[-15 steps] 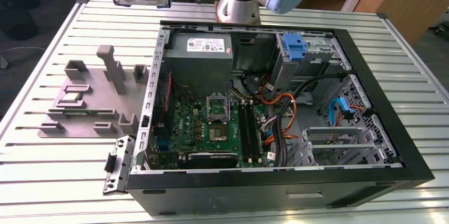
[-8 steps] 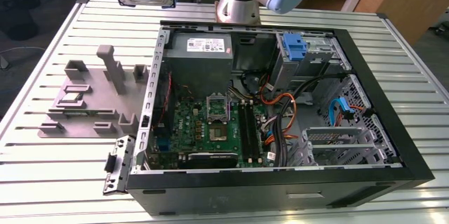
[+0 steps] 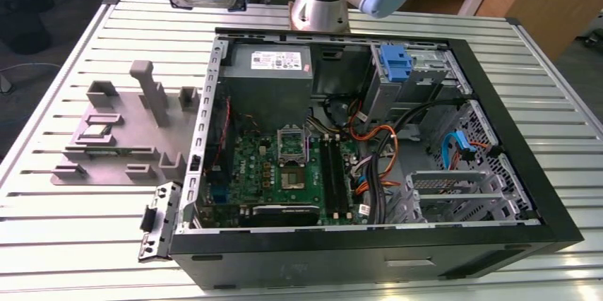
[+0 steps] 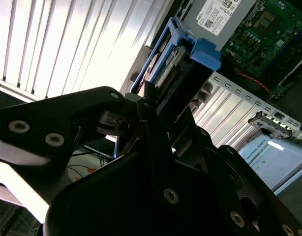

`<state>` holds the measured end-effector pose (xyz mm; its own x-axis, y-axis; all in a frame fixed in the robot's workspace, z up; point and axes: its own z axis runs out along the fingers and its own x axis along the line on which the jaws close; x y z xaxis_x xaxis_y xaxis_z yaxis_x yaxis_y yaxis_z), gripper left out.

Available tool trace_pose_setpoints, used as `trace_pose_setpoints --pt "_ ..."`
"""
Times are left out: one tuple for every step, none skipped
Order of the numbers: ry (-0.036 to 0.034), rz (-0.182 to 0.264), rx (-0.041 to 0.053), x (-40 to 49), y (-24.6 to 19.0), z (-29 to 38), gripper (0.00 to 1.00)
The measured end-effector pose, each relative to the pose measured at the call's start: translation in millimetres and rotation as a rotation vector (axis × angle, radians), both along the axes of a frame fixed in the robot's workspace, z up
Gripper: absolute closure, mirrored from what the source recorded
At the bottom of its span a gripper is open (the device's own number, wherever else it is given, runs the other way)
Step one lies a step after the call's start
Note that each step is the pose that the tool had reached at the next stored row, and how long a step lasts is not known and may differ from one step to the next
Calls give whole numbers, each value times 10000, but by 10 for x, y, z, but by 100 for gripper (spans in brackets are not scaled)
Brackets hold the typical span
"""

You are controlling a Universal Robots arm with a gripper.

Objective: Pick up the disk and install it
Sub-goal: 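Pick up the disk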

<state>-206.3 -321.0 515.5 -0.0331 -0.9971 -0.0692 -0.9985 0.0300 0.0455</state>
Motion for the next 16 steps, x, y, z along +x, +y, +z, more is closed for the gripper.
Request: trace_pose_setpoints --pt "0 1 0 23 0 0 65" --pt "0 0 1 46 0 0 65" --pt "0 1 1 69 0 0 65" --pt "0 0 1 90 0 0 65" --pt "1 0 0 110 0 0 65" --pt "1 0 0 127 0 0 65" --pt "1 0 0 140 0 0 65" --pt "2 0 0 142 0 1 65" --pt "1 -1 0 142 0 0 65" --pt "1 -1 1 142 0 0 65" --pt "0 -1 1 142 0 0 65" --pt "0 1 0 144 -4 0 65" --pt "0 1 1 144 -14 0 65" --pt "0 1 1 145 -28 0 65" --pt "1 0 1 147 -47 0 65" --pt "0 0 1 149 -69 -1 65"
